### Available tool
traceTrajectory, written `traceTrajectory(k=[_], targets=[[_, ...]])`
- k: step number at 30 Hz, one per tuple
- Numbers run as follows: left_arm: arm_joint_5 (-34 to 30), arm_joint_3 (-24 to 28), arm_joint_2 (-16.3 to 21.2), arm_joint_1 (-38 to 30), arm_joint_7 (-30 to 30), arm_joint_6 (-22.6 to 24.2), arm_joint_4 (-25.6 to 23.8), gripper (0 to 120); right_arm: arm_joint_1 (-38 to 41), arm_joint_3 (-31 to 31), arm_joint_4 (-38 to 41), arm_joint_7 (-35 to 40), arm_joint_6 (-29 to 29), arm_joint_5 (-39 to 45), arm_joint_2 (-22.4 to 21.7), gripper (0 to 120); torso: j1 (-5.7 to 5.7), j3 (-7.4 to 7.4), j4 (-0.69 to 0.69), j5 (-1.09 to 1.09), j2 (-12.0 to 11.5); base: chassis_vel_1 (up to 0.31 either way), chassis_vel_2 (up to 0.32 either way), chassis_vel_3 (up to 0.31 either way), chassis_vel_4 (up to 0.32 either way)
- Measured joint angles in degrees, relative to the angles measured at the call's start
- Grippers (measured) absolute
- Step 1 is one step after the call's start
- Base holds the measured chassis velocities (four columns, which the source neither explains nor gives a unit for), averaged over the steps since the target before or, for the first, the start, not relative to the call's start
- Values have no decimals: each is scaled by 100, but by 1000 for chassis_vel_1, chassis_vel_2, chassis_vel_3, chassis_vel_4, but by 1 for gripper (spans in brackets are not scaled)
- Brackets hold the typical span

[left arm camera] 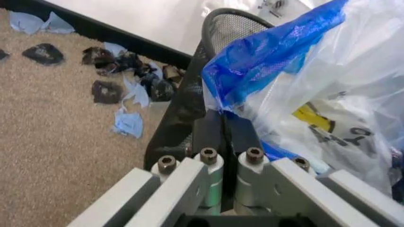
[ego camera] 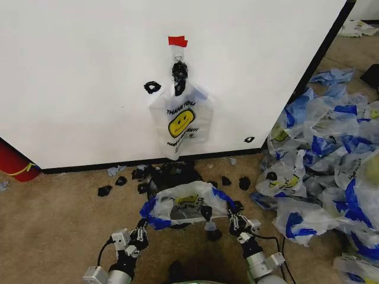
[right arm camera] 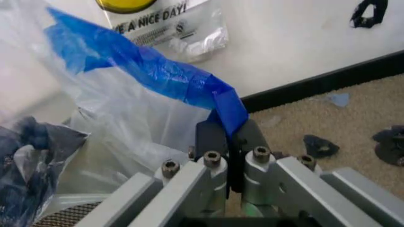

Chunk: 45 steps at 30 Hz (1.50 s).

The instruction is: Pick up the garbage bag from the wall and place it over the trash bin.

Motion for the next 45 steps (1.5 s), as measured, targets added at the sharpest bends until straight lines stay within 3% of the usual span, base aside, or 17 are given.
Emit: traceTrajectory(k=[45], targets=[[-150,96,148,-486,43,59,647,0,876,-252,-1003,-103,-122,-46,509,0,0,0,0,0,0,0,0,0,0]])
